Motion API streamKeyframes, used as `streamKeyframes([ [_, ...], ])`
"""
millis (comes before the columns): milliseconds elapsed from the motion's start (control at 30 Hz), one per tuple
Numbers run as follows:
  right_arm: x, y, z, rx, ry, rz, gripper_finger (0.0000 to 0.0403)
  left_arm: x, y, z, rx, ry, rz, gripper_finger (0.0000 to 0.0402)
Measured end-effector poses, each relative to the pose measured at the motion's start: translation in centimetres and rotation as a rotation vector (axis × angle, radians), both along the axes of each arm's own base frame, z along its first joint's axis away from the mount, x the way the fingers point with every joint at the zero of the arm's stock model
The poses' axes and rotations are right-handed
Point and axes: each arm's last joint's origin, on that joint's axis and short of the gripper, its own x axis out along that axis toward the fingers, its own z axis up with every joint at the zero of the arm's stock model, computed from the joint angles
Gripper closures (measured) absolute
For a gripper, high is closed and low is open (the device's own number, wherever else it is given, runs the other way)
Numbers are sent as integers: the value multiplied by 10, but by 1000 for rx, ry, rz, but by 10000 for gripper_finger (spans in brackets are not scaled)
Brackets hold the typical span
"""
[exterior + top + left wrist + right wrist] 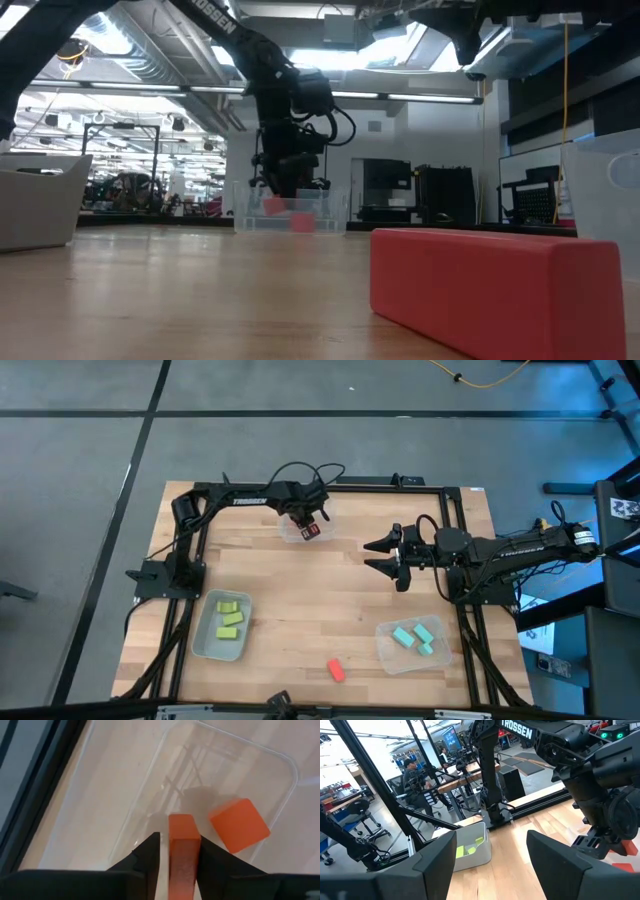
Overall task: Sort & place blocks by color
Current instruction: Put the top left orange half pillar block into the top transparent bin, then put the orange half pillar block into the top transparent bin
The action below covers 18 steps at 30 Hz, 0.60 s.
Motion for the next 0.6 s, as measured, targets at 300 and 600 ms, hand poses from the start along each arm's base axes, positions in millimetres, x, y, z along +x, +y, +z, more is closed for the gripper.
streamKeyframes([
  [300,0,0,0,0,0,1,157,0,0,0,-2,1,-7,260],
  [600,0,0,0,-3,-1,0,157,-7,-4,22,18,-9,-79,245],
])
